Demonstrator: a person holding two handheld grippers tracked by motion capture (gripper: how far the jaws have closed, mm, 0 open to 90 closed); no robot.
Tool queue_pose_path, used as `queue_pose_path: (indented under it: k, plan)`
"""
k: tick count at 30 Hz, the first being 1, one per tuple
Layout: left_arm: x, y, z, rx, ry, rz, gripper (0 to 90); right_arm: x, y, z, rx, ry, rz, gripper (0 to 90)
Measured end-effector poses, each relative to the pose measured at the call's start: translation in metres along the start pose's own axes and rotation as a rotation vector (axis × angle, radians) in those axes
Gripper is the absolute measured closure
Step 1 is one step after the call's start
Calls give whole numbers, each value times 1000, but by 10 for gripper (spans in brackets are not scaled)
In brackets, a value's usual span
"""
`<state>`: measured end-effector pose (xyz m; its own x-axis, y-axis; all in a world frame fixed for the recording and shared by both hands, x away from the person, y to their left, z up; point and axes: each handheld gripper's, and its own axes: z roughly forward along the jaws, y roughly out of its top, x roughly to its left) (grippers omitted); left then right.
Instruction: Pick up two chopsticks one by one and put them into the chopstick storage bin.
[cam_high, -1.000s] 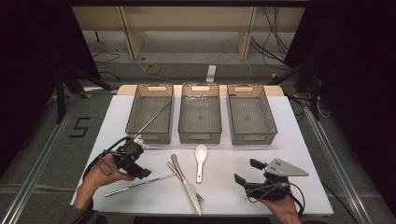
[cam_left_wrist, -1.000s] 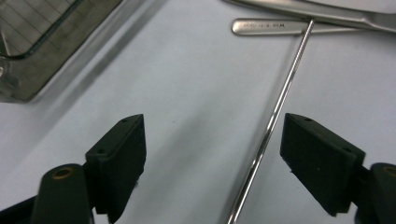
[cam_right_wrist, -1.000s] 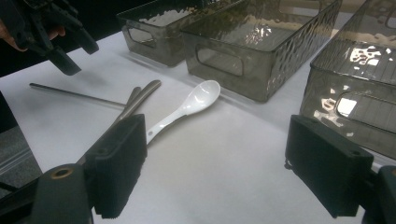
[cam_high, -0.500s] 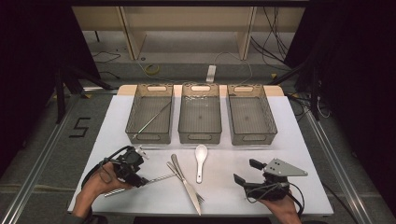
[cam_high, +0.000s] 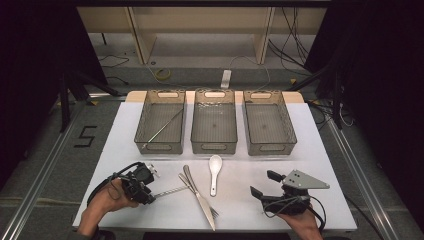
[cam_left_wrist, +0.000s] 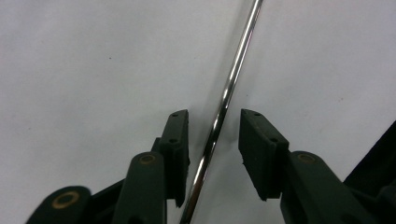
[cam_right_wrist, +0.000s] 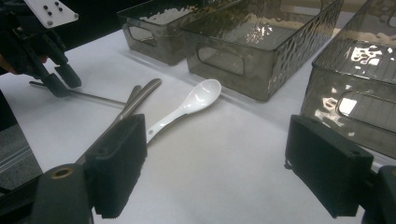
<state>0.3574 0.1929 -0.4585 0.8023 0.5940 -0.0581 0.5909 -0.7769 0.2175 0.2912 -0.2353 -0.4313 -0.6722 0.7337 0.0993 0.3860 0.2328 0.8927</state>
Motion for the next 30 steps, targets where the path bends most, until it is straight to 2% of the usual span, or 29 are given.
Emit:
queue_pose_path:
  k: [2, 5, 6, 8, 15, 16, 19, 22, 24, 27, 30]
  plan:
    - [0, -1, 1, -5, 4, -13, 672, 0, 0, 0, -1, 2, 0, 216]
    - [0, -1, 1, -6, 8, -11, 700, 0, 0, 0, 0, 2, 0, 217]
    - [1, -1, 1, -1, 7, 2, 708, 0, 0, 0, 0, 2, 1, 217]
    - [-1, 0, 3, -6, 3, -3, 721, 0, 0, 0, 1, 3, 2, 217]
    - [-3, 0, 4, 3, 22, 21, 777, 0, 0, 0, 3, 3, 3, 217]
    - [-2, 0, 4, 10, 23, 44, 782, 0, 0, 0, 4, 4, 2, 217]
    - [-3, 0, 4, 4, 21, 60, 801, 0, 0, 1, 7, 3, 5, 217]
    - [-4, -1, 4, -3, 14, 96, 841, 0, 0, 1, 8, 4, 2, 217]
    - [-4, -2, 4, -16, 10, 97, 844, 0, 0, 1, 8, 4, 3, 217]
    - [-5, -2, 4, -8, 18, 112, 848, 0, 0, 1, 10, 4, 3, 217]
    - [-5, -2, 4, -15, 14, 101, 851, 0, 0, 1, 11, 5, 3, 217]
